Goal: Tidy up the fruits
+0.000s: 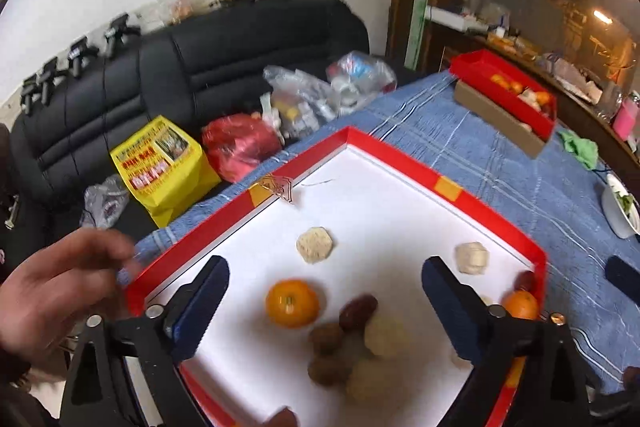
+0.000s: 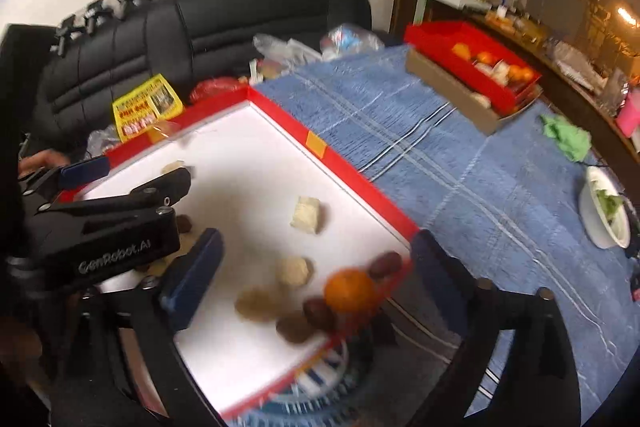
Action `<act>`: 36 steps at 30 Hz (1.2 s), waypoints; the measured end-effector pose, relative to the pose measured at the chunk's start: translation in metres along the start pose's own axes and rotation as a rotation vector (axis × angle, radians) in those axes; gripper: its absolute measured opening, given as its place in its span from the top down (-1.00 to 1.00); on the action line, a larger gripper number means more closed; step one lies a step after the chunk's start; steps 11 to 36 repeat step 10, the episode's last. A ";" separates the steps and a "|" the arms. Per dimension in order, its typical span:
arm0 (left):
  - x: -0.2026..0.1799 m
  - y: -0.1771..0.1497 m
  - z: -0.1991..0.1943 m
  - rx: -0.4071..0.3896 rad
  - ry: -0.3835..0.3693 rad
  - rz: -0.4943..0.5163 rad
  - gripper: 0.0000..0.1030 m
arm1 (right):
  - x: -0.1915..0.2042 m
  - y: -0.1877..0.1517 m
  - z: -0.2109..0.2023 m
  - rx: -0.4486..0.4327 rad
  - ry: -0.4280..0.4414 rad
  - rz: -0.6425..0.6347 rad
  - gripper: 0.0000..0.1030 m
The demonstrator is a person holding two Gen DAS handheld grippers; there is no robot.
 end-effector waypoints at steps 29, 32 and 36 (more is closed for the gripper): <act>-0.039 -0.053 -0.061 -0.044 -0.052 0.030 -0.95 | -0.021 -0.065 -0.092 -0.108 0.017 -0.035 -0.99; -0.039 -0.053 -0.061 -0.044 -0.052 0.030 -0.95 | -0.021 -0.065 -0.092 -0.108 0.017 -0.035 -0.99; -0.039 -0.053 -0.061 -0.044 -0.052 0.030 -0.95 | -0.021 -0.065 -0.092 -0.108 0.017 -0.035 -0.99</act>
Point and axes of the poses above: each gripper's, at about its wrist camera, not at the fingertips, and z roughly the way its jaws point, x to its left, y to its top, the point moved 7 cm from there along z, roughly the way its jaws point, and after that the axes turned 7 degrees about x, right-handed, at the moved point
